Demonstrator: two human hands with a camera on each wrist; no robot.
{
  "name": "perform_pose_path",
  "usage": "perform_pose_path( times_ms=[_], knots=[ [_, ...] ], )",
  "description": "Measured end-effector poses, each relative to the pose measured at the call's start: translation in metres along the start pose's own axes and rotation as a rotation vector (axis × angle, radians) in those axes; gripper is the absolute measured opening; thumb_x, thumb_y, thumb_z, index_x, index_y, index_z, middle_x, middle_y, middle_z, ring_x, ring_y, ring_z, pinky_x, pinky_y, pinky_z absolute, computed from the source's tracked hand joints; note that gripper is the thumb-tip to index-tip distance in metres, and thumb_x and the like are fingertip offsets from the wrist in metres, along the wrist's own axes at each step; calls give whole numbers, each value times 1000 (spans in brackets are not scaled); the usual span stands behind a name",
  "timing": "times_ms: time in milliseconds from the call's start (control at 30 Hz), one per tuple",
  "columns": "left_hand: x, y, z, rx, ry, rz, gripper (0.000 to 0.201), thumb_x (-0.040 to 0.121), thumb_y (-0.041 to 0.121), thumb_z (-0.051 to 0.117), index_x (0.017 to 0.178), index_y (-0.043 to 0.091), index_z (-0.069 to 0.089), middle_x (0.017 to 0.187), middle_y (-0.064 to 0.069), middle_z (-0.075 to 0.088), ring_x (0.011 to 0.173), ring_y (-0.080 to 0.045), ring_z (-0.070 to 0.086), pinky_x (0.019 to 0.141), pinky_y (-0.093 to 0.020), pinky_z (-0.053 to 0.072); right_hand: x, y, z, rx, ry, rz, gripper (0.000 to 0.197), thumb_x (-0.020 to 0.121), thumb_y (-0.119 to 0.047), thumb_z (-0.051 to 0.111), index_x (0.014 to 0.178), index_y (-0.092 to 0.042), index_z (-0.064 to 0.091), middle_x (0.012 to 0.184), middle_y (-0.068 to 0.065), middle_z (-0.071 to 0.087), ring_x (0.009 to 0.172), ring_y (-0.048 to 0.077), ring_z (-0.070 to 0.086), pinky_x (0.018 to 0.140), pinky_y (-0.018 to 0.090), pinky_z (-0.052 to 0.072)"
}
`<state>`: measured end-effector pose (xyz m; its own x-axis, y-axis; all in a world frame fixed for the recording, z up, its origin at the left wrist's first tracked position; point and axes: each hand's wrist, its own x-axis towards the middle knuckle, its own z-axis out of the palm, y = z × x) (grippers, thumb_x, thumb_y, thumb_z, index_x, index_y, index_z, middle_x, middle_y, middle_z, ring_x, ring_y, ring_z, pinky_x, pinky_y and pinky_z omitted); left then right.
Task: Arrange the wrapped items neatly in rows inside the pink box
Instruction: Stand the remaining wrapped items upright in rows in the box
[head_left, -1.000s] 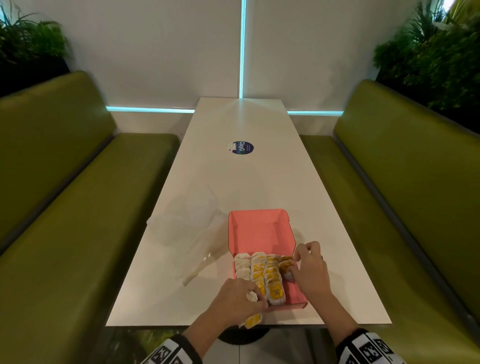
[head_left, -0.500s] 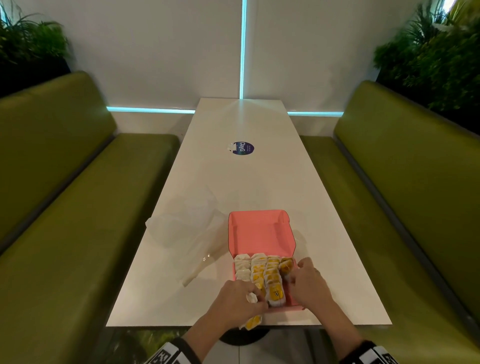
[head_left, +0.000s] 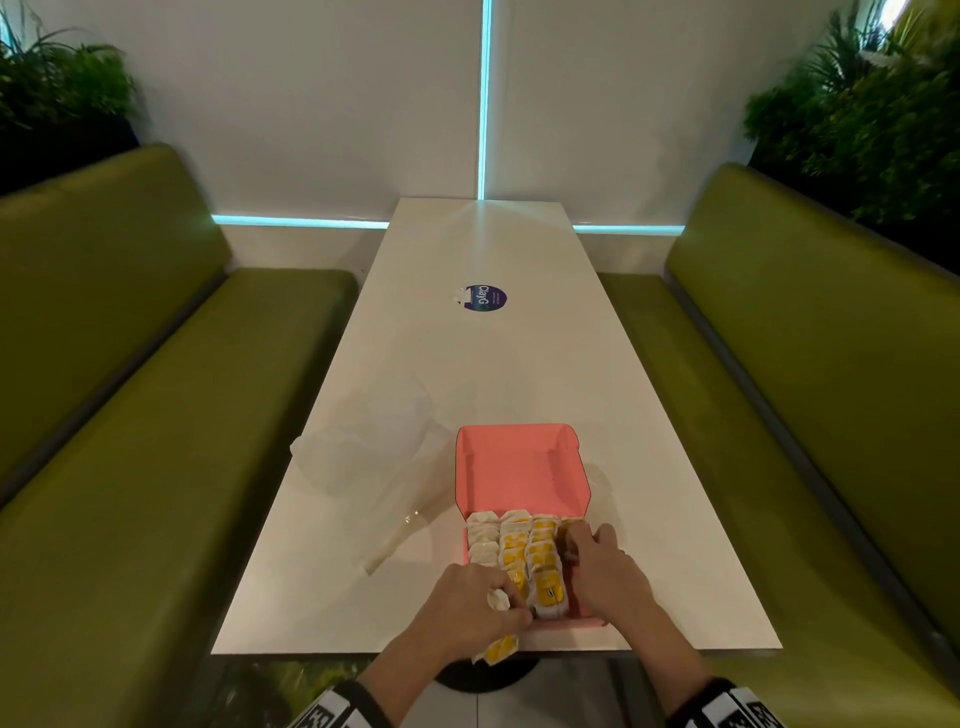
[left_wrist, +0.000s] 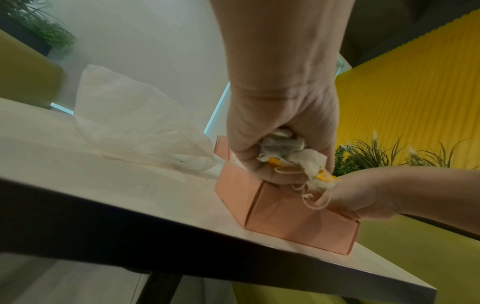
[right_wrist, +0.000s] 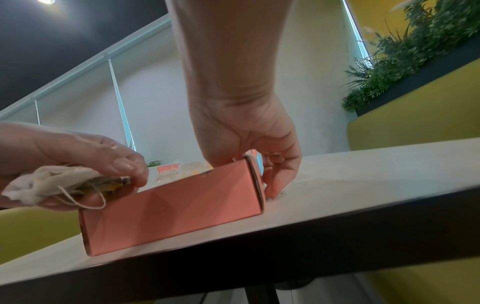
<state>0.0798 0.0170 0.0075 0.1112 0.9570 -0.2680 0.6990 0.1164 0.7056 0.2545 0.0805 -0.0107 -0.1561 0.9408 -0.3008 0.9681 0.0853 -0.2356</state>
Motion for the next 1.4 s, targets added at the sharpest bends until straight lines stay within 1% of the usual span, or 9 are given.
perform_pose_path(
  times_ms=[267,467,600,700,800,933,1233,1333,1400],
  knots=[
    [-1,1,-1,9,-10,-7,25,78,45,66,94,27,71,102,6,65,95,-8,56,76,-16,45,-5,-2,1,35,40,-7,38,97,-34,39,132,-24,28,128,6,38,104,20,57,90,28,48],
    [-1,1,-2,-3,-9,-15,25,77,46,67,94,28,71,102,7,66,94,-7,56,76,-16,45,-8,-10,5,63,93,-30,37,96,-33,42,130,-25,34,132,7,34,114,22,47,96,30,45],
    [0,2,-5,-88,13,0,19,80,44,67,90,27,71,95,11,66,89,-4,57,70,-8,40,-12,-10,-5,98,84,-9,37,95,-27,41,132,-23,36,135,8,32,119,24,44,99,31,43],
    [0,6,-13,-246,113,-26,19,83,47,62,80,28,64,85,13,62,78,-1,55,63,-10,36,-18,-14,-21,80,201,-19,29,95,-26,42,123,-21,47,134,4,35,120,20,44,99,29,42],
    [2,11,-21,-459,190,-68,28,86,53,53,81,26,62,72,12,58,60,-1,52,54,-11,38,-25,-25,-39,247,207,-200,6,91,-24,52,96,-24,55,112,-3,50,103,12,51,91,24,45],
    [9,19,-28,-618,290,-94,40,88,53,52,89,15,66,67,9,57,58,-2,50,48,-12,36,-37,-45,-53,540,-57,-381,17,85,-36,65,74,-26,57,73,-13,58,67,-4,55,65,10,44],
    [13,21,-27,-810,372,-87,29,85,46,60,75,19,64,63,6,60,60,-10,53,52,-20,39,-43,-57,-58,749,-71,-357,4,80,-24,70,78,-22,67,74,-12,66,63,0,58,65,17,48],
    [10,23,-28,-870,310,-100,27,82,42,64,80,15,62,47,9,50,43,-6,46,43,-19,38,-39,-56,-60,732,-39,-318,12,83,-12,64,76,-22,62,73,-8,63,58,3,59,63,20,49],
    [10,20,-31,-912,250,-103,31,72,41,71,84,14,63,55,3,59,47,-11,56,47,-23,44,-35,-54,-63,808,14,-235,11,85,-9,60,77,-17,60,75,-4,61,53,3,60,59,23,48]
  ],
)
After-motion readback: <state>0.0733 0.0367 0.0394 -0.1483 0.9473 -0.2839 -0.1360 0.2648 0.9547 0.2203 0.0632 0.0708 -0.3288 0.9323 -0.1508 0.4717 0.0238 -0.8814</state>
